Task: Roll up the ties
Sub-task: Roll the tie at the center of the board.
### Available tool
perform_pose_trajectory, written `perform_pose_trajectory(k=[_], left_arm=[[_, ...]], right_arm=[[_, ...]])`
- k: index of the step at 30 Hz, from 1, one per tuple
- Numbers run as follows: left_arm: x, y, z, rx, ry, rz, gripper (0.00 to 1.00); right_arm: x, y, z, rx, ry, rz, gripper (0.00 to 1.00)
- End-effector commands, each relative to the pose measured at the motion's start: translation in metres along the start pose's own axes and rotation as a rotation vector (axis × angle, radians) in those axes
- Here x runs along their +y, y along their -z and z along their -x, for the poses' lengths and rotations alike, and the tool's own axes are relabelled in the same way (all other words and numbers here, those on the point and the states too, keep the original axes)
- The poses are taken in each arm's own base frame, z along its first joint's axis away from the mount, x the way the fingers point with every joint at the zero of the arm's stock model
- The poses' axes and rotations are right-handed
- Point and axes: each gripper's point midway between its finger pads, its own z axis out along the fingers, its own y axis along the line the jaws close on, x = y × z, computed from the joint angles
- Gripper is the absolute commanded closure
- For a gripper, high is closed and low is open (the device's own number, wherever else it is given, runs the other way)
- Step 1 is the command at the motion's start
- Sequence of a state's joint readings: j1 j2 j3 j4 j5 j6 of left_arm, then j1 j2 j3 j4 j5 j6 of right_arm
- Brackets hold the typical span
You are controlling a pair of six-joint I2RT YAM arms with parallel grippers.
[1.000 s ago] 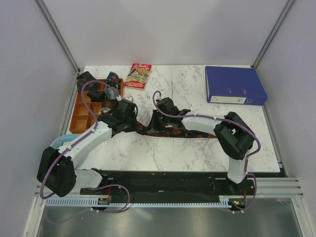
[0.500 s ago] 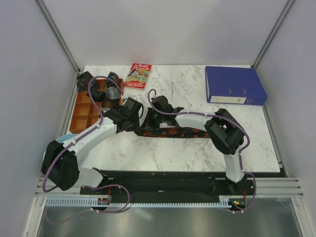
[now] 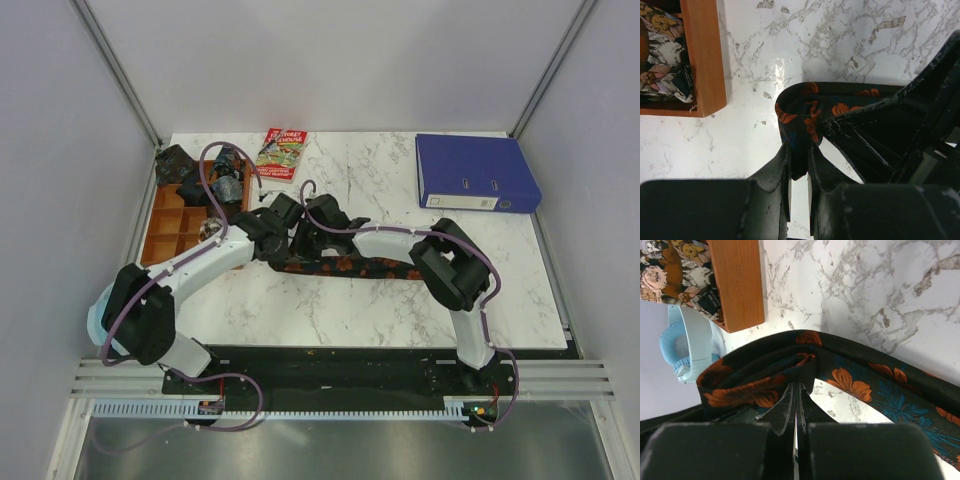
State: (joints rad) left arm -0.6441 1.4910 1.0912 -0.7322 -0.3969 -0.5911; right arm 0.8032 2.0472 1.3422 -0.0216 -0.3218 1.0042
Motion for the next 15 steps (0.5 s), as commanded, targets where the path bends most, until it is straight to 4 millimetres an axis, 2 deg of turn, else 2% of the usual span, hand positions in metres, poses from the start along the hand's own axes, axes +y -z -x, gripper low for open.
perform_pose_trajectory(k=[1,8,15], left_arm=[[0.004,0.002,0.018,-0.062,-0.027,0.072,0.93],[0.0,0.001,0.021,-0.067,-0.029,0.086,0.94],[-0.012,0.001,0.019,-0.056,-0.031,0.066,0.94]], right_arm=[[0.019,0.011,0.002,-0.021,0.02,0.065,1.0],[0.012,0.006,0.002,-0.035,-0.006,0.06,1.0],[0.01,-0.014,0.006,-0.039,-0.015,0.08,1.0]])
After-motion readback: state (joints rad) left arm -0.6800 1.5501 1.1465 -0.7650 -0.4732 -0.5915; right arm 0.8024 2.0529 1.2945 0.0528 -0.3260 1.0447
